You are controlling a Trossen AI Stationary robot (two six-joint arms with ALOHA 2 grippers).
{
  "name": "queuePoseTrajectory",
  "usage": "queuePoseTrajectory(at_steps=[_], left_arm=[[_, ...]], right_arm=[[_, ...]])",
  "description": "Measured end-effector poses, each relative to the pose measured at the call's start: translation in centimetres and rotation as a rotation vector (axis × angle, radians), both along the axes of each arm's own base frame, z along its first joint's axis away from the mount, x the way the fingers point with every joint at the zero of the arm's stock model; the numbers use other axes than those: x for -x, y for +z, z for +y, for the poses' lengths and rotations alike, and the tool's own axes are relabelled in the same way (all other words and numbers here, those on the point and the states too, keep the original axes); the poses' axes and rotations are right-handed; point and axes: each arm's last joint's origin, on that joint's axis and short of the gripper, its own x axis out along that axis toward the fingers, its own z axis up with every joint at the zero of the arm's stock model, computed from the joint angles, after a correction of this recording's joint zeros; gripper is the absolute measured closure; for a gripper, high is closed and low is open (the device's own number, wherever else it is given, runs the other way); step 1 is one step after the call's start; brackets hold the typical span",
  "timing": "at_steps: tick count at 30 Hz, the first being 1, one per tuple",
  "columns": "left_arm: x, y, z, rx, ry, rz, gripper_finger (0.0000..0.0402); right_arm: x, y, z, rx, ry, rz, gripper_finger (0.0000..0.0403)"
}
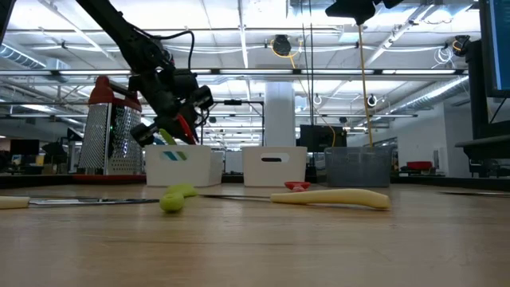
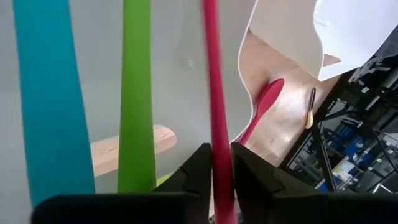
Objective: Pick & Place Kitchen Items
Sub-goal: Put the red spatula into the left white bin
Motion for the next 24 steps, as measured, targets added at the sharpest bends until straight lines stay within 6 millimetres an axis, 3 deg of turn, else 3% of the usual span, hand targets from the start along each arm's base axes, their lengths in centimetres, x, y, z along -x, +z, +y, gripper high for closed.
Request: queuePoseTrajectory(at_steps=[14,24], left_arm=[[-0.5,0.6,-0.8,-0.075,0.0,0.035,0.0127],[1.3,5.6,-0.9,-0.245,0.114,-0.071,0.0058]], right_arm=[[0.0,0.0,0.0,0.0,0.0,0.0,0.022],[0.0,0.0,0.0,-0.001,0.002,0.0,0.022]])
